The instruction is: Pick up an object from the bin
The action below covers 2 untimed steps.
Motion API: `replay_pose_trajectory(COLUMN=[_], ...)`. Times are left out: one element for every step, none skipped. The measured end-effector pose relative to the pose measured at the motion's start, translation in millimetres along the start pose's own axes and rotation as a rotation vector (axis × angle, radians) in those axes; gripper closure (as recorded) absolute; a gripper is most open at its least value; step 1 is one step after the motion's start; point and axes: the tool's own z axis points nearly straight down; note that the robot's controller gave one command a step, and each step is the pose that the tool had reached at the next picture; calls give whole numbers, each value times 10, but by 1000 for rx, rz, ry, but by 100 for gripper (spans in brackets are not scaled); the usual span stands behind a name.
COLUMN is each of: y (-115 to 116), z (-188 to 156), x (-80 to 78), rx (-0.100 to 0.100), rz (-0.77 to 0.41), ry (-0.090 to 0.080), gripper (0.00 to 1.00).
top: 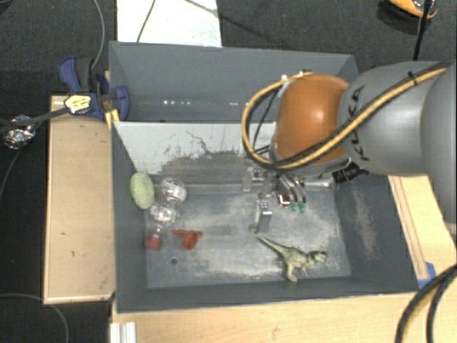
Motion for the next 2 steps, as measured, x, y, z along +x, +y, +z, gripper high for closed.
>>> replay_pose_trajectory(y=[-2,425], z=[-47,107], x=[-16,96], rx=[-1,2], rz=[2,-25], ry=[-8,-8], gripper=[0,0])
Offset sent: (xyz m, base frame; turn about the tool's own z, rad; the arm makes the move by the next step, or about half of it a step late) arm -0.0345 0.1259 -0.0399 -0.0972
